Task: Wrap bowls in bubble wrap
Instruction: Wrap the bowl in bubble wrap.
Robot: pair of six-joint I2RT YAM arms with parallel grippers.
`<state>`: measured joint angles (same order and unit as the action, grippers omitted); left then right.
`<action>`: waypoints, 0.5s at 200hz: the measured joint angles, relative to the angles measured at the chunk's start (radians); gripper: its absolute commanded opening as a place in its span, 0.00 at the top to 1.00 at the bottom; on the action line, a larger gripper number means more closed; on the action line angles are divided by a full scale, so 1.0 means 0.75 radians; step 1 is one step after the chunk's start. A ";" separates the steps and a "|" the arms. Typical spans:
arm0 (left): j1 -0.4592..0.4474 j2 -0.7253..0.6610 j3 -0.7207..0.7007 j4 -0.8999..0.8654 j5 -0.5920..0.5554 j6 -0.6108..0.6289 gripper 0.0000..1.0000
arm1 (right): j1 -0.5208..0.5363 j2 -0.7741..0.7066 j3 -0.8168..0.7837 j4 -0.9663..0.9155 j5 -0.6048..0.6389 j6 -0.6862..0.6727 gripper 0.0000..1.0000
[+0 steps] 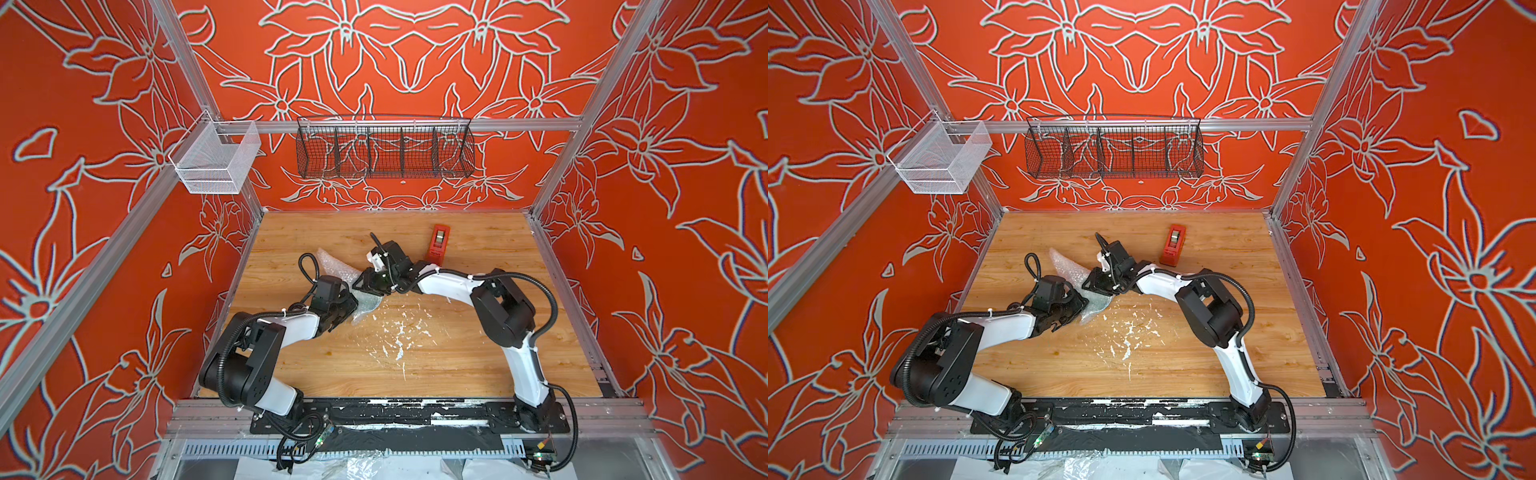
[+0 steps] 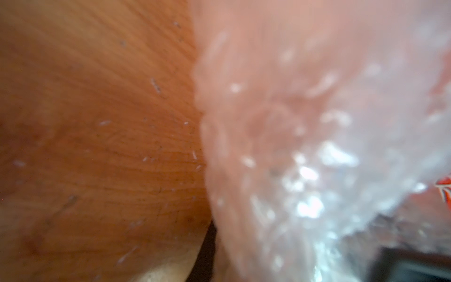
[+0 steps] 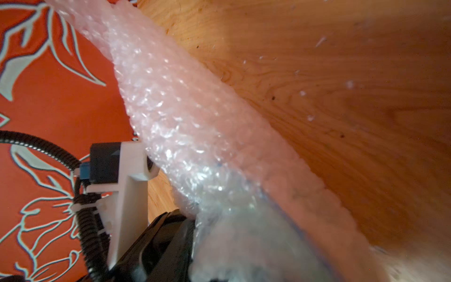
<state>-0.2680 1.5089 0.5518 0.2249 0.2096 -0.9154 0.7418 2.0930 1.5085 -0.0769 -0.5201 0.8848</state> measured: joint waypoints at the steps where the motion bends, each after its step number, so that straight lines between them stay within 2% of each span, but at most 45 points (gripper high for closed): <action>1: 0.000 0.000 0.002 -0.003 0.002 0.002 0.95 | -0.002 -0.004 -0.002 -0.002 0.001 -0.001 0.57; 29: 0.000 0.001 0.050 -0.119 0.055 0.089 0.98 | -0.040 -0.128 -0.033 -0.046 -0.030 -0.050 0.57; 73: -0.008 -0.031 0.161 -0.424 0.094 0.278 0.99 | -0.065 -0.313 -0.060 -0.126 -0.055 -0.169 0.56; 100: -0.052 -0.046 0.239 -0.590 0.106 0.406 1.00 | -0.104 -0.407 -0.130 -0.168 -0.052 -0.259 0.56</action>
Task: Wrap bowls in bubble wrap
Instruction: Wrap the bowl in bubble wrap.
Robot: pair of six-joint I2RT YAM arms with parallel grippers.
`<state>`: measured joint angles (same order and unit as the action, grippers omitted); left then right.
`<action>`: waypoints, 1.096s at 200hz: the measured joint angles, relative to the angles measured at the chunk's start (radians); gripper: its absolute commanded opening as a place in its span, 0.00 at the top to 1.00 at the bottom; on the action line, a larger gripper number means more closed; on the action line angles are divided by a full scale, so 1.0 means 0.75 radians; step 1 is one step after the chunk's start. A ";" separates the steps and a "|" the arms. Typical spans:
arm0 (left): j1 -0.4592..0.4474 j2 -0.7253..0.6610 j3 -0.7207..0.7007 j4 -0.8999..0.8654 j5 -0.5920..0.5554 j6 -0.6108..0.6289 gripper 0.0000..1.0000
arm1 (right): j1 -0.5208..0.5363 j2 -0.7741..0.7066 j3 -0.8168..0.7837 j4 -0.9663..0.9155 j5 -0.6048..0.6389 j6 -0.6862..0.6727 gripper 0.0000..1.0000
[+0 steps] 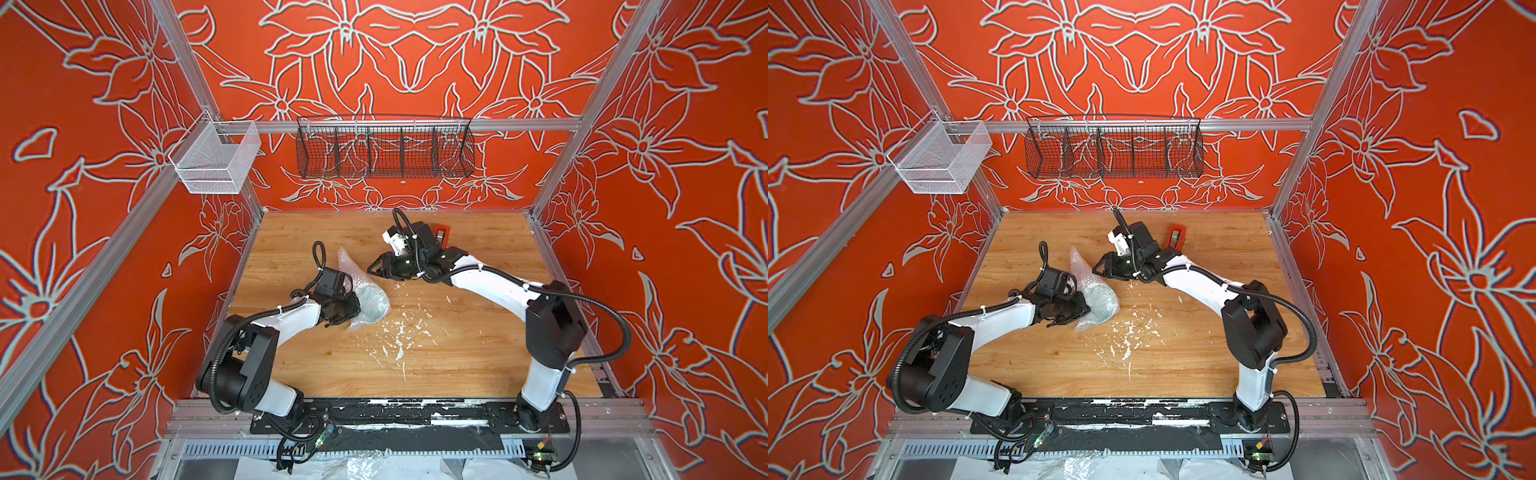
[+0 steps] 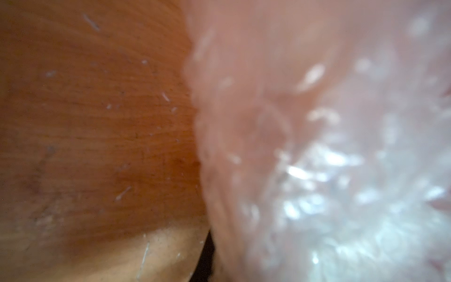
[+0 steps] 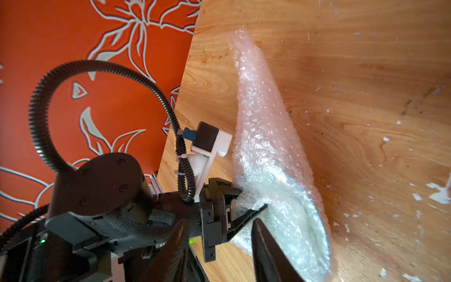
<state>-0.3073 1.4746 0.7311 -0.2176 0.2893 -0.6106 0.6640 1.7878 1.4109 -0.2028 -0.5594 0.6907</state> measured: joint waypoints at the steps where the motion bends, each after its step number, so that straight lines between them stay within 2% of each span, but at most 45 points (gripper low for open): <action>1: -0.005 0.000 0.004 -0.005 0.001 0.008 1.00 | -0.003 -0.002 -0.003 -0.001 -0.001 -0.002 0.55; 32: -0.102 0.028 0.076 -0.090 0.049 0.153 1.00 | -0.127 -0.037 -0.110 -0.054 -0.014 -0.104 0.54; 75: -0.250 0.221 0.235 -0.191 0.062 0.281 1.00 | -0.247 -0.058 -0.295 -0.028 -0.095 -0.154 0.42; 104: -0.316 0.268 0.300 -0.220 0.056 0.321 1.00 | -0.275 -0.060 -0.330 0.021 -0.140 -0.149 0.34; 153: -0.356 0.275 0.316 -0.238 0.039 0.341 1.00 | -0.290 0.000 -0.331 0.165 -0.187 -0.095 0.32; 219: -0.361 0.275 0.317 -0.239 0.032 0.341 1.00 | -0.295 0.098 -0.307 0.176 -0.177 -0.077 0.33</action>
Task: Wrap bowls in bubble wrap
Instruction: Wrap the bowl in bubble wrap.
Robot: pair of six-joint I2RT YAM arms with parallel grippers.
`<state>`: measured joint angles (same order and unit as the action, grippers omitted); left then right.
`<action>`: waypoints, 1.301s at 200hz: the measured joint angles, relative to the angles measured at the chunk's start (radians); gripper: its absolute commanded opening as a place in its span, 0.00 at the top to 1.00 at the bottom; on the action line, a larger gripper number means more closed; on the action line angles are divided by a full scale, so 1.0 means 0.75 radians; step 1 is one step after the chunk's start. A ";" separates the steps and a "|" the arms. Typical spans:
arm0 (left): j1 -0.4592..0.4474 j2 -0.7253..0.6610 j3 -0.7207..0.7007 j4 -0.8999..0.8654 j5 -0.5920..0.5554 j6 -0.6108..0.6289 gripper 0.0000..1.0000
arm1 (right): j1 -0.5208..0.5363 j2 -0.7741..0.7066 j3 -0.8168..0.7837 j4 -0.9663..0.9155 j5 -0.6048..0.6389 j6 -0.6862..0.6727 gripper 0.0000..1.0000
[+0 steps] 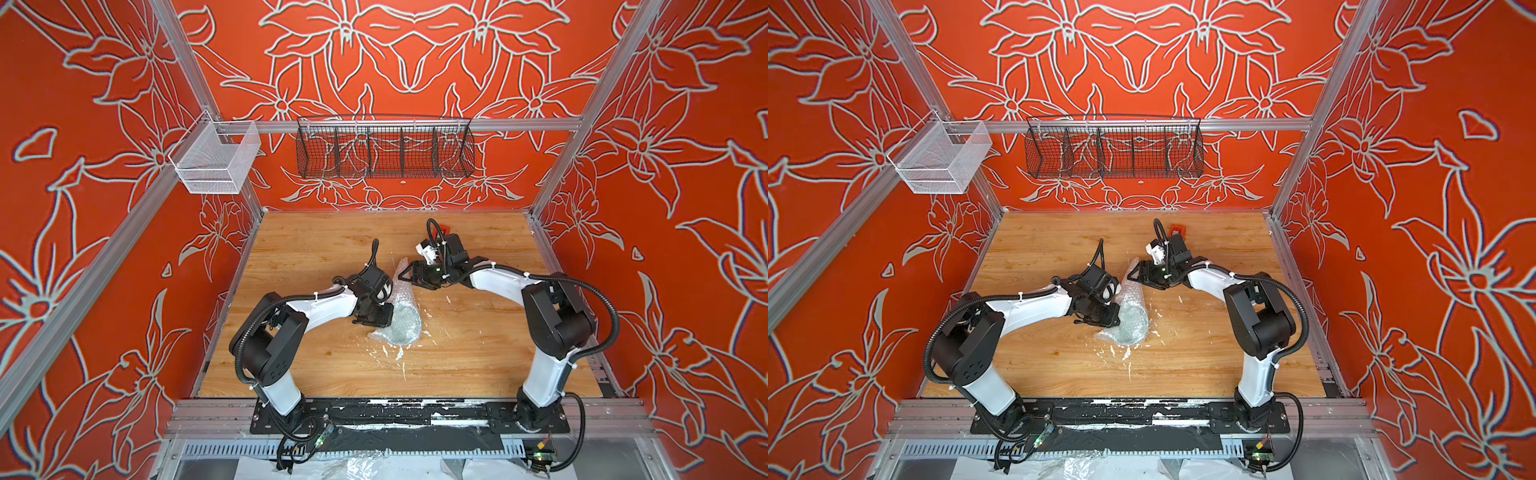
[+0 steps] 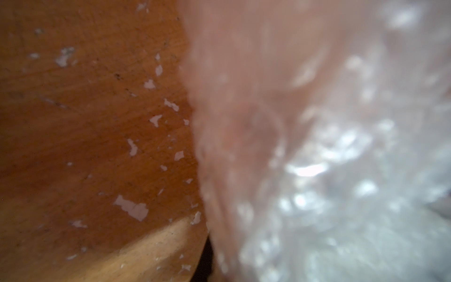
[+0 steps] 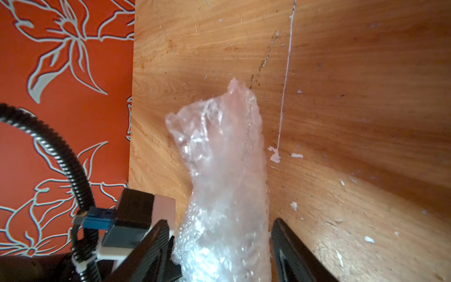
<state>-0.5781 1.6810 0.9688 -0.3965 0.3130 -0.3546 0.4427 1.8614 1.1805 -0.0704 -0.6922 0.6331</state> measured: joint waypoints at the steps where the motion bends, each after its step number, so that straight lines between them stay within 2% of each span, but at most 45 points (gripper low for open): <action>1: 0.000 0.000 0.000 0.001 -0.001 0.000 1.00 | 0.000 0.002 0.001 0.001 -0.001 -0.001 0.33; 33: -0.006 -0.001 0.000 0.001 -0.004 0.000 1.00 | -0.004 0.071 0.027 0.040 -0.041 0.025 0.37; 70: -0.008 -0.001 0.000 0.001 -0.004 0.000 1.00 | -0.007 0.129 0.072 0.103 -0.120 0.058 0.46; 84: -0.008 -0.001 0.000 0.001 -0.005 -0.001 1.00 | -0.007 0.139 0.074 0.138 -0.159 0.082 0.55; 112: -0.009 -0.008 -0.001 -0.004 -0.017 -0.001 1.00 | -0.009 0.169 0.075 0.223 -0.232 0.141 0.79; 138: -0.010 -0.013 -0.002 -0.006 -0.035 -0.002 1.00 | -0.018 0.171 0.057 0.293 -0.285 0.179 0.92; 171: -0.010 -0.013 -0.003 -0.005 -0.043 -0.012 1.00 | -0.024 0.147 0.015 0.335 -0.314 0.179 0.97; 260: 0.027 -0.006 -0.014 0.025 -0.015 -0.105 1.00 | -0.024 -0.043 -0.258 0.614 -0.430 0.195 1.00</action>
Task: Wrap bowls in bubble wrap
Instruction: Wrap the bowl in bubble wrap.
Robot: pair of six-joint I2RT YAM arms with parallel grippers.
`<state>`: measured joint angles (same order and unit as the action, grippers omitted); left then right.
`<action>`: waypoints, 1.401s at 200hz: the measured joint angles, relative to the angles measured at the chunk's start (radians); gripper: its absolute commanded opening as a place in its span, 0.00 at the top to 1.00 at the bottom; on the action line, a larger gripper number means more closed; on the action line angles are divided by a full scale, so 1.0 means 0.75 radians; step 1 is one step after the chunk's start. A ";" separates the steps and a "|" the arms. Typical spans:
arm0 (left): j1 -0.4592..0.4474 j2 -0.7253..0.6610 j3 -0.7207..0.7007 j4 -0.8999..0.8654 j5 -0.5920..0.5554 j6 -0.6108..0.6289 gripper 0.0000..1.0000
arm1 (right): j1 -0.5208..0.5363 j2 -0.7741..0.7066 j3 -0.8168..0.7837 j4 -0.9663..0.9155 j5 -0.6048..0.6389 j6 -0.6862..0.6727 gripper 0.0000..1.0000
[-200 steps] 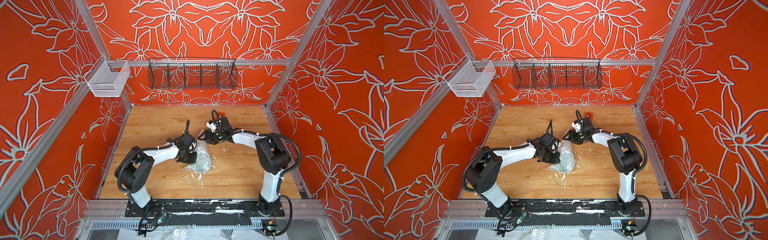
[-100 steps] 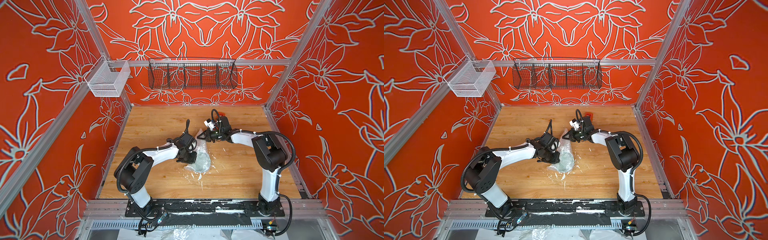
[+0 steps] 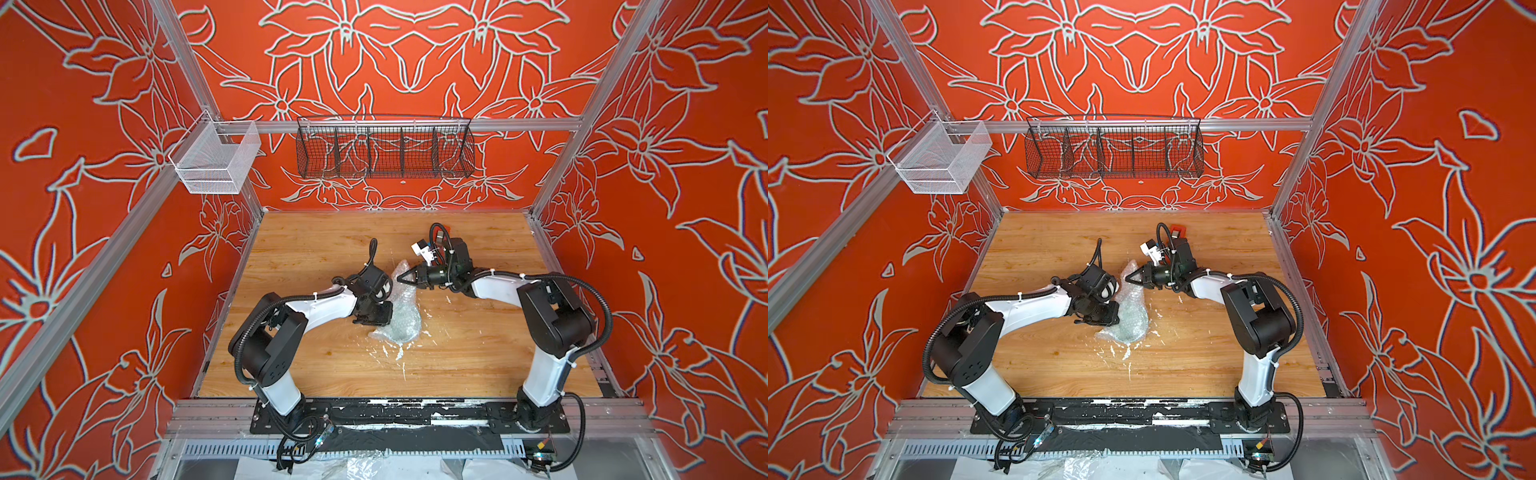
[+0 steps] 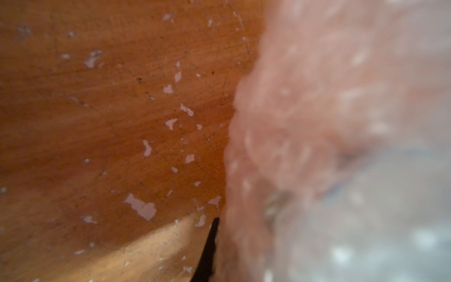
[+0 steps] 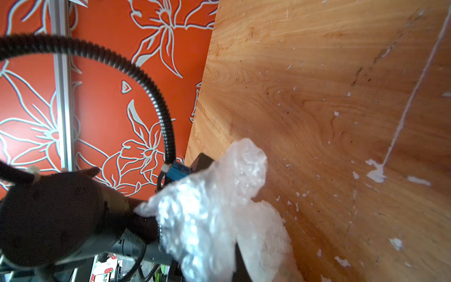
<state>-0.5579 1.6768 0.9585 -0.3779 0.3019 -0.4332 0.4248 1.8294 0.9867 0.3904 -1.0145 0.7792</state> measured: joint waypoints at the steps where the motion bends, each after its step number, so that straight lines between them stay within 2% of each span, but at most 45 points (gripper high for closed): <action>1: 0.001 0.000 0.000 0.000 0.001 -0.001 1.00 | 0.000 -0.002 -0.003 0.002 -0.001 0.001 1.00; 68: 0.038 0.022 0.008 -0.015 0.044 -0.044 1.00 | 0.083 -0.033 -0.070 0.040 -0.065 -0.080 1.00; 125: 0.045 0.037 0.021 -0.052 0.079 -0.057 1.00 | 0.169 -0.097 -0.132 -0.058 -0.002 -0.219 0.97; 158: 0.062 0.037 0.021 -0.098 0.105 -0.061 1.00 | 0.225 -0.103 -0.193 -0.051 0.068 -0.253 0.91; 201: 0.076 0.037 0.024 -0.133 0.117 -0.085 1.00 | 0.287 -0.105 -0.275 0.003 0.112 -0.259 0.65; 280: 0.085 0.037 0.032 -0.151 0.103 -0.104 1.00 | 0.312 -0.121 -0.328 0.116 0.104 -0.220 0.63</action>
<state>-0.4938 1.7042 0.9825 -0.4908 0.3790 -0.5110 0.6586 1.7386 0.7410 0.4778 -0.9367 0.6140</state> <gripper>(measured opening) 0.099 0.379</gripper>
